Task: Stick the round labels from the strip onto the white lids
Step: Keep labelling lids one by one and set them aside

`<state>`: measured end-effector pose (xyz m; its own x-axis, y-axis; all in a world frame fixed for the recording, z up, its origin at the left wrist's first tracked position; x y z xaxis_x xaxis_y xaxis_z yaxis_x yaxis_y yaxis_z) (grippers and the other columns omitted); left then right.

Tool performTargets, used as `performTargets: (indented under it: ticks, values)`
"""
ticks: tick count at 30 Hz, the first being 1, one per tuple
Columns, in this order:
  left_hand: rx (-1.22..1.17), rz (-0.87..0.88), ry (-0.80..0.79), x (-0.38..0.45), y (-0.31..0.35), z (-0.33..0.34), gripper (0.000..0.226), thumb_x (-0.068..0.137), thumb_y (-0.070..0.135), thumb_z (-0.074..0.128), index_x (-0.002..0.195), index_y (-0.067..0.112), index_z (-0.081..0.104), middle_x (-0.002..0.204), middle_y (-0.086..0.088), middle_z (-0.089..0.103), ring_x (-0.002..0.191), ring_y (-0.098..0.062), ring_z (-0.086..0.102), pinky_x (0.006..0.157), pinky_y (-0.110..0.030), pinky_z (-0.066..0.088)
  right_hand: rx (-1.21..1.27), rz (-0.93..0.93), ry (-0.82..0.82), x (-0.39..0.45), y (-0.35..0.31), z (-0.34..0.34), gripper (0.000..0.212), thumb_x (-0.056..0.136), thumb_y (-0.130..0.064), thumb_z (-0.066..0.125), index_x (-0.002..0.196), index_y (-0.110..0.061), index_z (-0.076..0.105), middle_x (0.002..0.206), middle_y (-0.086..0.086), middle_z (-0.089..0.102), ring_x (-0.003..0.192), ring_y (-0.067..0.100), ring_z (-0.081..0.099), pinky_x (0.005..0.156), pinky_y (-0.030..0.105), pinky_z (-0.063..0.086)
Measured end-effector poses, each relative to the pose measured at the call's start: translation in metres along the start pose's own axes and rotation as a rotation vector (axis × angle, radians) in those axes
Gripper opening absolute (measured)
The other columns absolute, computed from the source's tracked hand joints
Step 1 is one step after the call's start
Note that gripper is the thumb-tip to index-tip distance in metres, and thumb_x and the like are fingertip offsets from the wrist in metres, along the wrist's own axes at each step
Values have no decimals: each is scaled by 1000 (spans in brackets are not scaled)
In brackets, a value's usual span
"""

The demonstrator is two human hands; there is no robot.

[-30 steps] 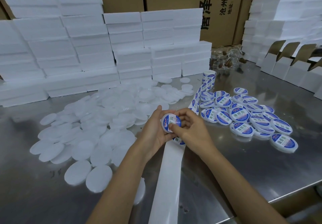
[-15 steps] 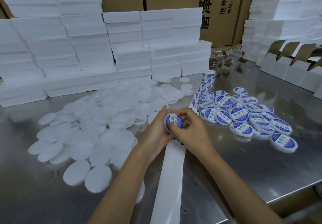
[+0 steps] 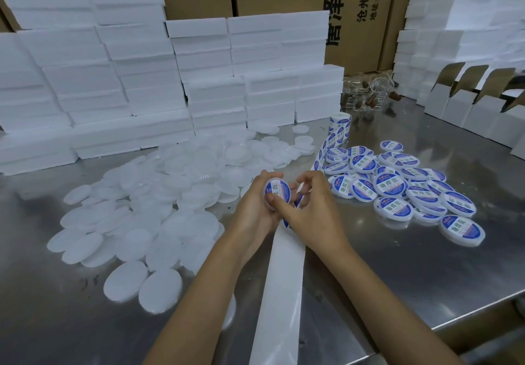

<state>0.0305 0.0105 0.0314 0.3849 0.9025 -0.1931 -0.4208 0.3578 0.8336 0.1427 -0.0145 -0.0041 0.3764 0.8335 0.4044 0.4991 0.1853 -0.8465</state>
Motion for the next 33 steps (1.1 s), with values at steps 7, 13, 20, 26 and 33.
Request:
performTargets:
  ticks: [7,13,20,26,33]
  values:
    - [-116,2,-118,-1,2,-6,39,110,33,34,120,3,57,120,-24,69,104,-33,68,93,-40,56,-108,-107,-56,-1,1,0,27,91,-58,60,71,-46,45,67,-12,54,61,6,50,53,19,32]
    - [-103,13,-208,1,1,-8,22,103,22,48,111,6,61,107,-18,72,102,-29,70,92,-39,56,-24,-141,-35,1,3,-3,22,107,-29,43,103,-24,65,74,-5,65,67,11,59,60,34,48]
    - [-7,36,-198,2,-4,-6,36,105,38,40,116,9,58,121,-23,68,105,-32,62,85,-36,52,-311,-16,40,-3,0,-4,51,76,-88,39,70,-38,42,58,-15,52,60,6,52,55,28,36]
    - [105,59,-299,-3,-9,2,41,103,42,39,107,10,65,108,-17,64,96,-23,62,81,-32,51,-213,-13,179,0,2,-8,42,96,-61,45,57,-43,44,55,-19,51,55,4,49,52,28,27]
    - [95,91,-261,-4,-10,4,36,87,44,52,101,14,67,100,-5,73,94,-18,69,85,-32,54,-170,22,118,2,6,-7,48,101,-56,35,62,-28,42,57,-6,53,59,13,52,56,31,34]
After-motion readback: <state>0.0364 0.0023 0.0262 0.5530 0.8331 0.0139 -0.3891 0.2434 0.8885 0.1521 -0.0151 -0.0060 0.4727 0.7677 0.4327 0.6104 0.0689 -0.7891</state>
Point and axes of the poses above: each hand's wrist, its own x-axis towards the middle knuckle, its own z-axis out of the palm, y = z × x, the point moved 1 cm from there along x, towards the middle knuckle
